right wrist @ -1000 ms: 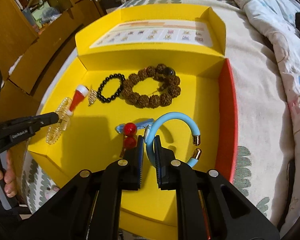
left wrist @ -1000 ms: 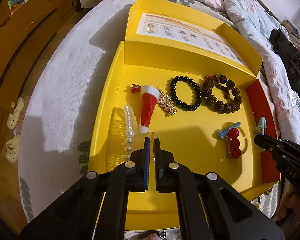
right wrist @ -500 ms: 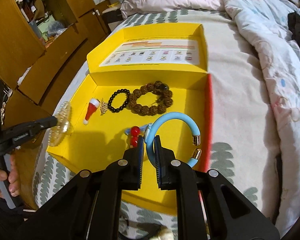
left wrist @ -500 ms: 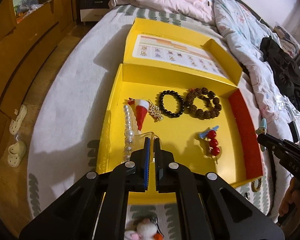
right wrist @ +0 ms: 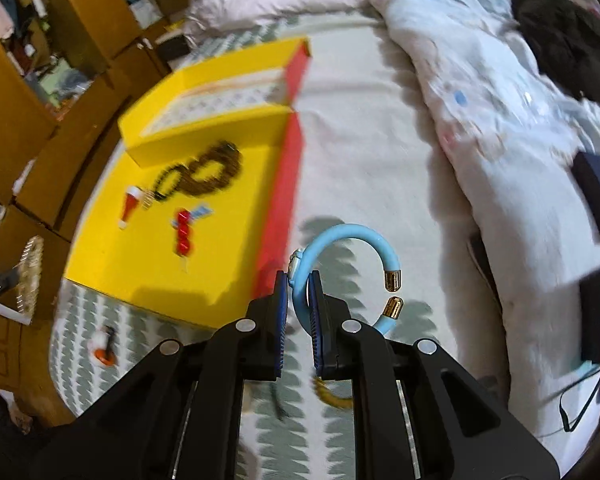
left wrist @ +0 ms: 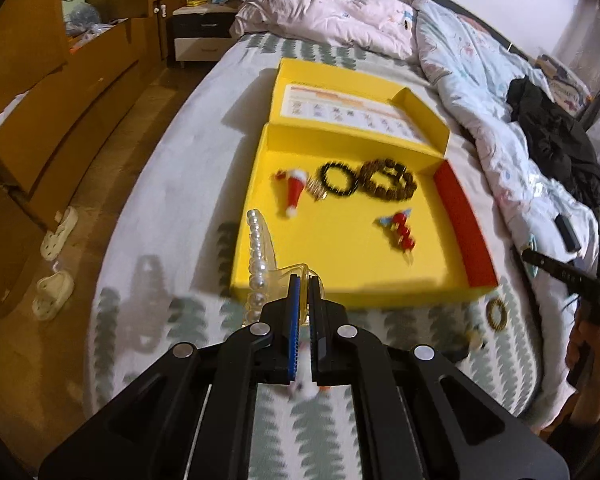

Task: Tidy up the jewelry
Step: 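Carry the bangle and pearl clip out of the box onto the bed, open both tools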

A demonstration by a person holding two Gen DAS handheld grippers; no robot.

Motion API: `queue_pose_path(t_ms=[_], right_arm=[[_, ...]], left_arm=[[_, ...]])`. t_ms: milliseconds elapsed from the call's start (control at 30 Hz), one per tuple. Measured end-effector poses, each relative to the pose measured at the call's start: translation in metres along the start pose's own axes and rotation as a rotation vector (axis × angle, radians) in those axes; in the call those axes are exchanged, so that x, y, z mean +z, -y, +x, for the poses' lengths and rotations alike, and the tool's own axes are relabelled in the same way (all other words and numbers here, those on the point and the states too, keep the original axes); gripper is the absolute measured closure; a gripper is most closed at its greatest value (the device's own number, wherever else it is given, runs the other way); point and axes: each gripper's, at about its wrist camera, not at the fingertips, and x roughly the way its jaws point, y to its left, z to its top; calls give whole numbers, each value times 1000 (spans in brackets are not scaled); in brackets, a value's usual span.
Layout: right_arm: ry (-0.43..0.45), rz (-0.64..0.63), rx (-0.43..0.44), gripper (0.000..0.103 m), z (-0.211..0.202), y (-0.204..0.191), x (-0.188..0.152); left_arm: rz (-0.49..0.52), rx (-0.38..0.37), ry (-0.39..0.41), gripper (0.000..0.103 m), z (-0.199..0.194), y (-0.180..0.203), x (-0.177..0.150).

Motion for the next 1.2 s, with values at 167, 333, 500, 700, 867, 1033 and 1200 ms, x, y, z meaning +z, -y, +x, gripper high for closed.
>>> queue_pose_path(t_ms=[167, 333, 500, 700, 867, 1033, 1200], right_arm=[[-37, 16, -25, 91, 13, 14, -12], [-50, 23, -37, 91, 22, 20, -12], [-71, 41, -51, 91, 35, 28, -8], [-103, 49, -59, 91, 54, 31, -5], [-113, 45, -62, 91, 66, 30, -3], [-114, 38, -80, 91, 74, 27, 1], [-126, 41, -80, 90, 84, 29, 4]], left_arm=[[16, 66, -35, 100, 4, -3, -25], [22, 122, -88, 100, 18, -8, -46], [3, 163, -153, 100, 40, -18, -57], [-4, 178, -187, 100, 57, -16, -60], [3, 194, -214, 100, 71, -12, -63], [2, 214, -226, 100, 81, -12, -62], [3, 223, -239, 100, 86, -11, -63]])
